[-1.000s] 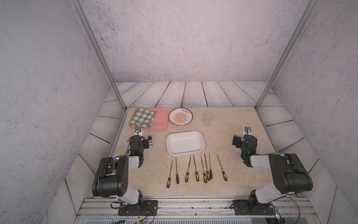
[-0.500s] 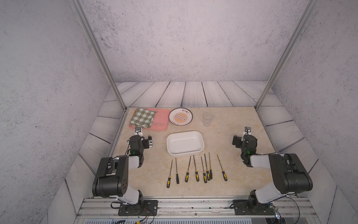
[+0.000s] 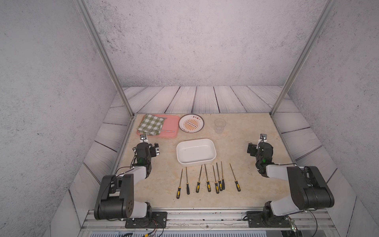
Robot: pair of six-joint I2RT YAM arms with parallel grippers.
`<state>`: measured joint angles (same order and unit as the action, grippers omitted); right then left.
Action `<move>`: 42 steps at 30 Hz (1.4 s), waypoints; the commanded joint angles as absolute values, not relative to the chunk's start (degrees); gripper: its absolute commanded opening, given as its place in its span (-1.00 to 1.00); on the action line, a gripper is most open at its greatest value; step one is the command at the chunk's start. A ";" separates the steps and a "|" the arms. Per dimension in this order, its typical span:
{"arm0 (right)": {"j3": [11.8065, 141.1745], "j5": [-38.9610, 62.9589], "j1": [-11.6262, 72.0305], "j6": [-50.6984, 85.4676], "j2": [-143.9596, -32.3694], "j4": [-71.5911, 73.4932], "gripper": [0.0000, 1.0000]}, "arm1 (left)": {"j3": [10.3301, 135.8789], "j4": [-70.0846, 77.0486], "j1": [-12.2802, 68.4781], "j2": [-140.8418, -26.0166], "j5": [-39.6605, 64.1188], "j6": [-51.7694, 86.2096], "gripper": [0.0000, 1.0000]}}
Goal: Put the file tool into the storage box
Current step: Pick up the file tool from the center of the board.
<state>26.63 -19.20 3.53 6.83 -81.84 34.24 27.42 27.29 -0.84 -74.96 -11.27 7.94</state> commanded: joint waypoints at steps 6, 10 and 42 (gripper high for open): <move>41.15 -6.76 3.84 23.49 -64.02 -9.73 0.89 | 35.51 -6.81 -0.44 -55.65 -8.33 29.23 0.99; 41.23 5.72 3.94 27.35 -62.67 -20.72 0.85 | 38.50 -17.04 1.01 -53.26 -3.26 33.56 0.97; 33.15 -1.49 31.80 37.59 -61.24 -38.71 0.27 | 38.15 -22.02 23.76 -55.46 3.88 36.28 0.97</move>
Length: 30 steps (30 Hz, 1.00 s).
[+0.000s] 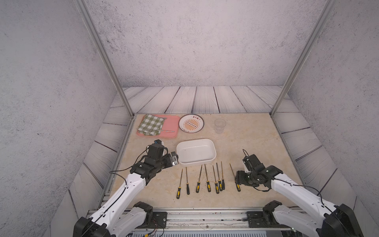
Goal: Put the file tool into the storage box
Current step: Pick up the file tool from the center of the board.
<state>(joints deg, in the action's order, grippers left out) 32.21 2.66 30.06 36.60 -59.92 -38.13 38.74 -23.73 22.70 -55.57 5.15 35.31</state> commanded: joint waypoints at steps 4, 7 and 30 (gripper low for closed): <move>32.04 -3.58 33.91 38.73 -62.11 -38.33 0.22 | 37.95 -21.69 24.67 -55.60 3.43 36.60 0.97; 31.29 -3.50 35.50 38.69 -62.74 -36.75 0.18 | 38.23 -21.63 25.20 -56.07 3.27 36.58 0.97; 35.35 -10.45 41.96 39.66 -74.55 -37.75 -0.14 | 37.89 -19.46 27.75 -57.56 2.60 37.51 0.97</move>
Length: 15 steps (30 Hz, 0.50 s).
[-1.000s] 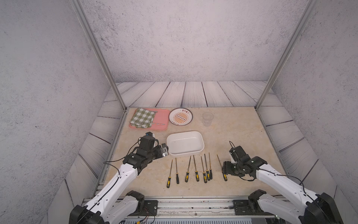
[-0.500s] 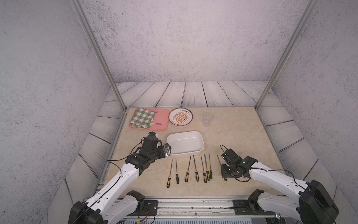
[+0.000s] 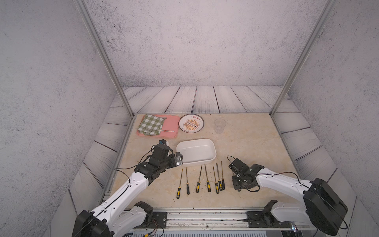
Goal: Put the file tool into the storage box
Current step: Pick up the file tool from the center of the board.
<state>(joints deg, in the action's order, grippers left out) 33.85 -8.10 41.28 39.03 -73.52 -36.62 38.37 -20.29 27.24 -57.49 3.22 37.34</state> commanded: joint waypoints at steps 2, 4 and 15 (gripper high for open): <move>35.90 -10.72 42.34 39.49 -75.59 -37.86 -0.21 | 37.75 -19.50 27.82 -57.60 2.39 37.61 0.97; 36.44 -11.02 42.82 39.38 -76.49 -37.94 -0.23 | 37.99 -19.88 27.86 -57.58 2.37 37.70 0.97; 37.00 -14.60 45.07 39.46 -73.39 -40.01 -0.71 | 41.69 -22.66 28.65 -54.51 2.58 38.44 0.97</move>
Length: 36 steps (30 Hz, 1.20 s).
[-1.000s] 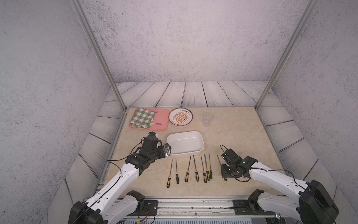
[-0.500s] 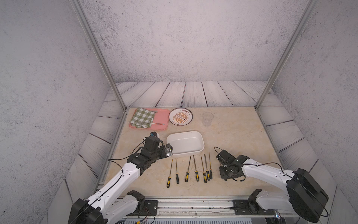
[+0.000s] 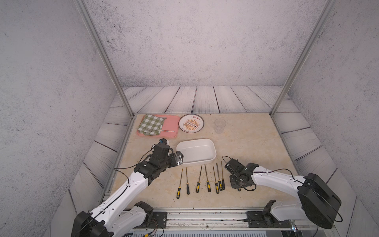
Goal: Put the file tool into the storage box
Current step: Pick up the file tool from the center of the board, then place the file tool in the storage box.
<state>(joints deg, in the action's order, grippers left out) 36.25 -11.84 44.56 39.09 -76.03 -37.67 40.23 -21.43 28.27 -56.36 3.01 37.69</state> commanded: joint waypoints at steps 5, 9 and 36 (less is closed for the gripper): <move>38.66 -12.91 45.27 35.96 -64.55 -41.99 -0.71 | 41.04 -25.55 28.65 -51.49 -1.51 40.38 0.97; 41.92 -9.15 45.31 29.28 -57.40 -40.39 -0.70 | 39.95 -25.61 28.65 -50.08 -5.23 41.83 0.97; 69.08 -0.08 46.04 -35.51 -88.21 -22.50 -0.73 | 33.79 -20.37 21.89 -54.83 0.86 43.94 0.97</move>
